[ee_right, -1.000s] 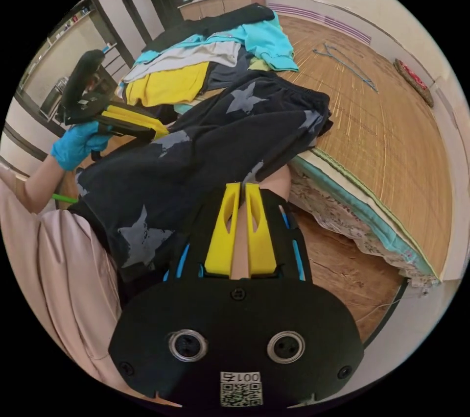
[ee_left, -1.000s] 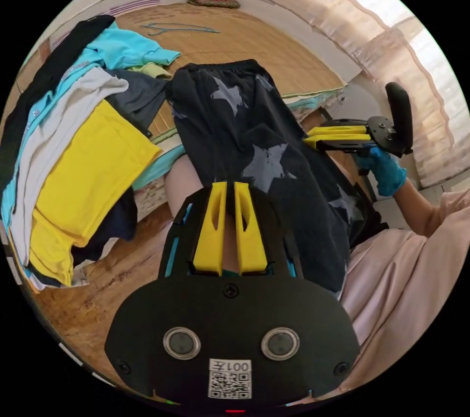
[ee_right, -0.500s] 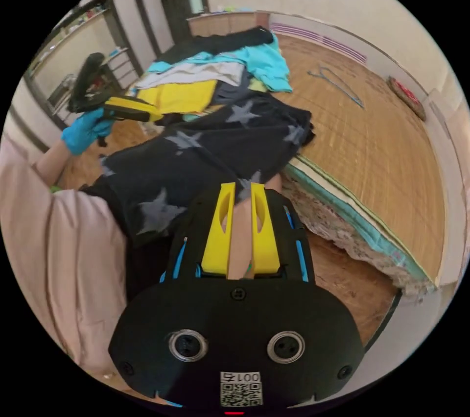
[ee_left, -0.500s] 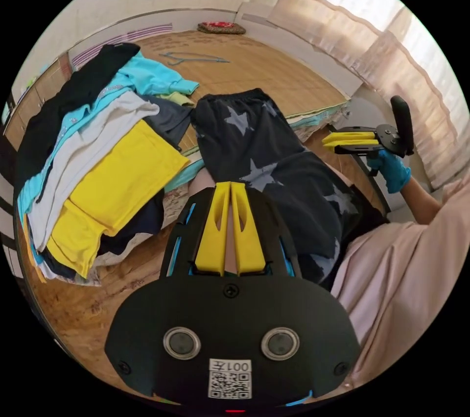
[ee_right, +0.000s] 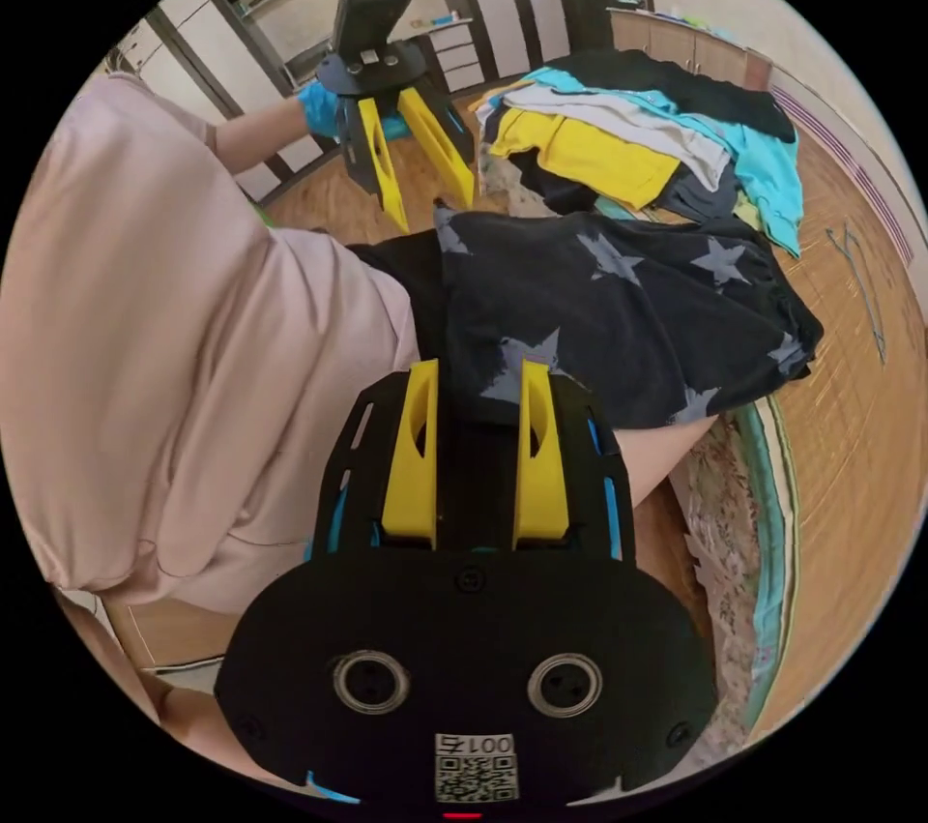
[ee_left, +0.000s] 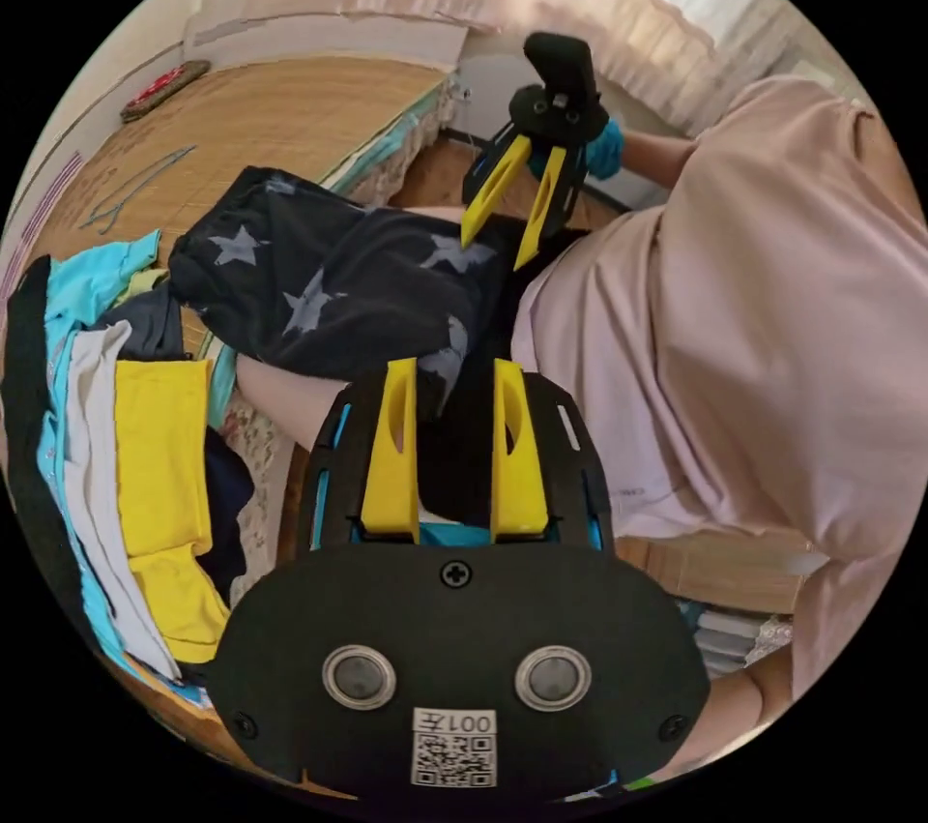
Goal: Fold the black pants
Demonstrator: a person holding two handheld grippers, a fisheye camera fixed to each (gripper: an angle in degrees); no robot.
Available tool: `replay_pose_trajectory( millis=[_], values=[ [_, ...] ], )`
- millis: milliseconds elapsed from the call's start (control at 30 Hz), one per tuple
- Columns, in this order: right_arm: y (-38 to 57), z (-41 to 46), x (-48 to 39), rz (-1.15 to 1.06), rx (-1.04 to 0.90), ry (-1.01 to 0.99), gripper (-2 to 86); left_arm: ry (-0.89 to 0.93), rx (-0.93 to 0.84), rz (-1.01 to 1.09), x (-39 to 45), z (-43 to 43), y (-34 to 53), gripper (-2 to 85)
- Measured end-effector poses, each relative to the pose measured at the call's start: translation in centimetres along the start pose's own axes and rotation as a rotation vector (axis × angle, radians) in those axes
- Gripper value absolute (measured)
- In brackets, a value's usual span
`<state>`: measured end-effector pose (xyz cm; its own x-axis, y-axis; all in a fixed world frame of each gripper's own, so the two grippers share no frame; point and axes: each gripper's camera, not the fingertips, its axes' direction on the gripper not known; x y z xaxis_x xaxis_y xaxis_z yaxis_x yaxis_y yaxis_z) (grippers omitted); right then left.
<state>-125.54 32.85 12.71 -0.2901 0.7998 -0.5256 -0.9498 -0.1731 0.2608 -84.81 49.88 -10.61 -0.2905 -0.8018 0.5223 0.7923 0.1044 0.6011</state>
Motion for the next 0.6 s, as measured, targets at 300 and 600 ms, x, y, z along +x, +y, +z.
replay_pose_trajectory(
  millis=[300,600],
  values=[
    [-0.3,2.1,-3.0,-0.018,-0.102,0.179,9.2,-0.215,-0.01,-0.003,1.5,1.9,-0.7,-0.7],
    [1.3,-2.8,-5.0,0.005,0.024,0.306,2.1,-0.232,0.073,-0.063,2.7,-2.6,-0.9,-1.2]
  ],
)
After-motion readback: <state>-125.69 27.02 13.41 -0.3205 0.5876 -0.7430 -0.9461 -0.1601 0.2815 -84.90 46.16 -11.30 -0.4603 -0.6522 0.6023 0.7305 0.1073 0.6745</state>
